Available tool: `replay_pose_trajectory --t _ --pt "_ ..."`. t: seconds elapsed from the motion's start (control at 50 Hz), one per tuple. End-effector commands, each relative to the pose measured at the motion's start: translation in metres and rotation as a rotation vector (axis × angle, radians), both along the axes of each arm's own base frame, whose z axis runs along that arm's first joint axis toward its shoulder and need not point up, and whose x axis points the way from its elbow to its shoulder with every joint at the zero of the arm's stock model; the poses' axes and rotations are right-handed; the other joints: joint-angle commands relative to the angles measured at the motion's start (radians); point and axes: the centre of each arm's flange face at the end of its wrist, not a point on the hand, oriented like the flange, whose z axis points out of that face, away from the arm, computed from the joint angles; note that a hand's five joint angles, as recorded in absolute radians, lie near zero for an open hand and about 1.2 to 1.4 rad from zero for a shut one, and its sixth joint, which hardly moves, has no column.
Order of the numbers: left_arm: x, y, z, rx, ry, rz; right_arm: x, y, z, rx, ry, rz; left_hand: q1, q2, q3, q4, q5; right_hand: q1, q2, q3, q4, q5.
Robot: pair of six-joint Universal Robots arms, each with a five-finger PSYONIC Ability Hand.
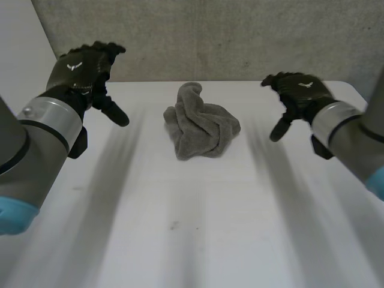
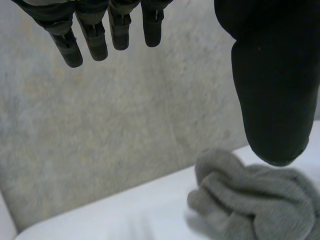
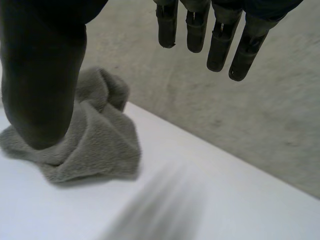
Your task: Fold the towel.
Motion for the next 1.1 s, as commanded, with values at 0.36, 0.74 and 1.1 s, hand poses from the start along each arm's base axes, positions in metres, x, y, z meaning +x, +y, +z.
replay_pose_trajectory --t 0.36,0.74,1.1 --pt "0.017 -0.028 -0.084 0.164 -0.051 0.020 0.094 -0.089 -0.133 0.160 -0.273 0.121 0.002 0.010 0.010 0.009 -0.025 -0.038 -0.079 -0.071 -0.081 -0.054" --pt "0.019 -0.023 -0.086 0.154 -0.054 0.019 0.102 0.059 -0.091 0.156 0.275 0.568 0.002 0.010 0.010 0.009 -0.025 1.184 1.143 1.151 1.141 1.167" --pt "0.010 -0.008 -0.085 0.155 -0.057 -0.025 0.047 0.162 -0.081 0.113 0.462 0.721 0.002 0.010 0.010 0.009 -0.025 -0.038 -0.079 -0.071 -0.081 -0.054"
